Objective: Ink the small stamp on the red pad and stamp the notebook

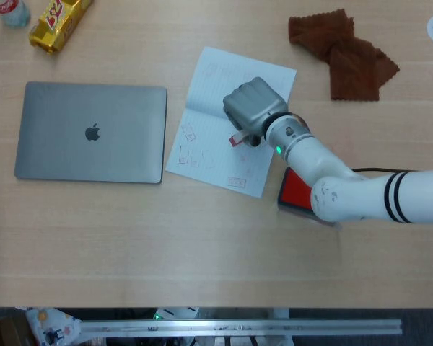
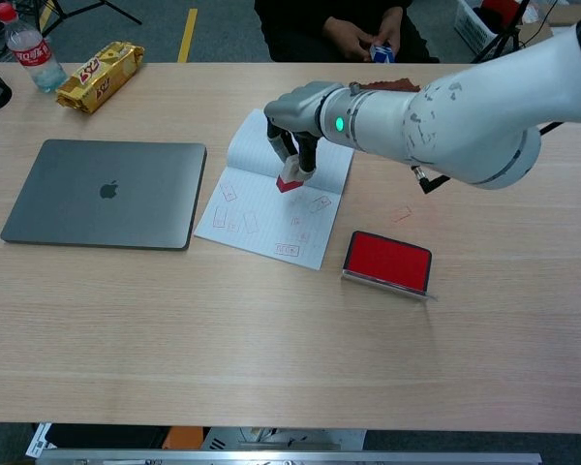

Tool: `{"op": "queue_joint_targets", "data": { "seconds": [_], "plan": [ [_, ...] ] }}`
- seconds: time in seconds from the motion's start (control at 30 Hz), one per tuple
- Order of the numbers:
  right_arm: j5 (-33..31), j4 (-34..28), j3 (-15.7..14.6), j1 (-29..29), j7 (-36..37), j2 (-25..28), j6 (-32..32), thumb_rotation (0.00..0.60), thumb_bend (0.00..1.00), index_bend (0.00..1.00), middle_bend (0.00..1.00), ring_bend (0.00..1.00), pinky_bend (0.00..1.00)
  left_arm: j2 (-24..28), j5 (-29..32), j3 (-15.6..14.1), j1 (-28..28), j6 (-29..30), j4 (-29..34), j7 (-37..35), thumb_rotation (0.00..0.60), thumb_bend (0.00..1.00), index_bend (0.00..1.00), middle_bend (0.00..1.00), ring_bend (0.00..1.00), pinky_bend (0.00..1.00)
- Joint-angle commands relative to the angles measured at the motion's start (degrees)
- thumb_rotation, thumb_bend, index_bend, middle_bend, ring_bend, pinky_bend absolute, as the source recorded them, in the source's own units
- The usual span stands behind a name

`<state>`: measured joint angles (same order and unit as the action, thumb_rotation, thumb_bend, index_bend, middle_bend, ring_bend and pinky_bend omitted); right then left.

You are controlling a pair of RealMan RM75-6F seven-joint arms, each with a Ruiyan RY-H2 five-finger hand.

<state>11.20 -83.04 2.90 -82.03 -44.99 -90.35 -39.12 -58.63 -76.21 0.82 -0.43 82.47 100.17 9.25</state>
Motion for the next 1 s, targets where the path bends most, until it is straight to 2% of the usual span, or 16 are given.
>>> {"op": "queue_joint_targets", "data": {
  "seconds": [0.03,0.23,0.5,0.73,1.0],
  "plan": [
    [1.27,-0.2,0.11,0.4,1.98,-0.12,1.74,0.6,0.61,0.77,0.51,0.32,0.39,0.06,-0.05,-0.05,0.01,-0.03,0.08,0.02,0.6,0.27,0.16,0.03,0.09,0.11],
    [2.75,0.89,-1.05,-0.23,3.76,-1.23,2.82,0.6,0.61,0.77,0.51,0.32,0.39,0.16,0.04,-0.07,-0.13,-0.31,0.33,0.28,0.6,0.27,0.16,0.03,0.09,0.11],
    [-2.12,4.29,-3.17,-4.14,2.55,-4.7,2.55,0.6,0.61,0.77,0.51,0.32,0.39,0.25,-0.11,-0.13,-0.11,-0.19,0.68,0.51,0.6,0.27,0.16,0.03,0.09,0.11],
    [-4.18,7.49,-3.82,-6.15,1.78,-8.11,2.41,0.6,0.61,0.77,0.51,0.32,0.39,0.37,0.02,-0.24,0.08,-0.17,0.57,0.18,0.6,0.27,0.16,0.03,0.09,0.11],
    [-9.6,12.09,-4.66,-8.9,-0.63,-11.32,2.99,0.6,0.61,0.77,0.51,0.32,0.39,0.48,0.42,-0.29,0.35,-0.21,0.04,-0.49,0.6,0.27,0.16,0.03,0.09,0.11]
  ]
}}
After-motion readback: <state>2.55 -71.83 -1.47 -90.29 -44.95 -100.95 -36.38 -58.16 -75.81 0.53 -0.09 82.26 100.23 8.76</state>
